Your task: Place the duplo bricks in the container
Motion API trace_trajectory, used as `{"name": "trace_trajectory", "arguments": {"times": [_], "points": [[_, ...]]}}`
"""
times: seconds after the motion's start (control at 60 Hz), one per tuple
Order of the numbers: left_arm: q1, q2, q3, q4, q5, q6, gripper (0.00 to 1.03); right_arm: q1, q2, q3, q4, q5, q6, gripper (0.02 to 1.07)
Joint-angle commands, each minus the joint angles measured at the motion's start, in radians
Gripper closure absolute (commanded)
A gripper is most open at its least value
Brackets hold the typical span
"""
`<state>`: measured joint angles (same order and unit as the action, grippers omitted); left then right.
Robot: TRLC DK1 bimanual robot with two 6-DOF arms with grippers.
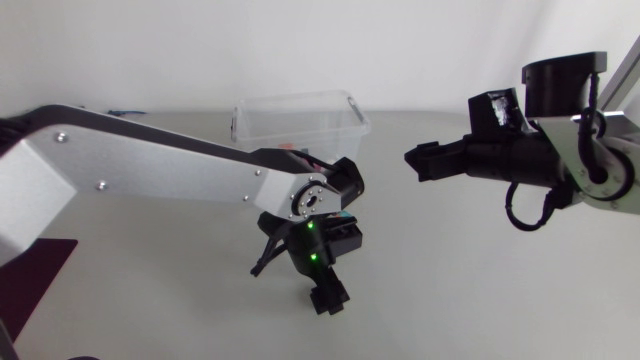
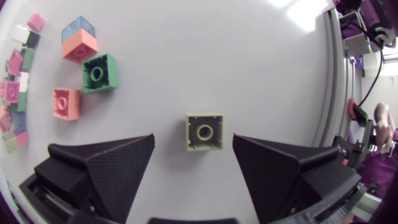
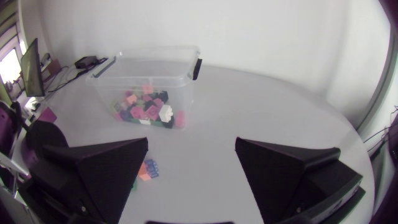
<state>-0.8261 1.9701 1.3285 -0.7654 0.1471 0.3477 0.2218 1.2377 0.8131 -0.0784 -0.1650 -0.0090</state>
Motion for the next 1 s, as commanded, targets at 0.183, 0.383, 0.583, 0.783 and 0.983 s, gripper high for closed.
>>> {"name": "trace_trajectory", "arguments": {"times": [0.183,0.383,0.583,0.783,0.983], "points": [[-0.008,0.101,0.077,-0.015,-0.021,-0.029,0.36,0.047,-0.014,-0.121,0.019,-0.01,-0.037,0.06],[-0.002,0.119,0.081,-0.022,-0.038,-0.033,0.77,0.108,0.109,-0.101,0.034,-0.008,-0.059,0.06],[0.036,0.024,0.031,-0.052,-0.037,-0.024,0.78,0.142,0.295,-0.045,0.072,-0.013,-0.103,0.06],[0.085,-0.116,-0.029,-0.04,-0.024,-0.021,0.78,0.185,0.445,0.035,0.081,-0.016,-0.164,0.06],[0.134,-0.237,-0.064,0.026,-0.015,-0.047,0.78,0.223,0.545,0.129,0.06,-0.014,-0.21,0.06]]}}
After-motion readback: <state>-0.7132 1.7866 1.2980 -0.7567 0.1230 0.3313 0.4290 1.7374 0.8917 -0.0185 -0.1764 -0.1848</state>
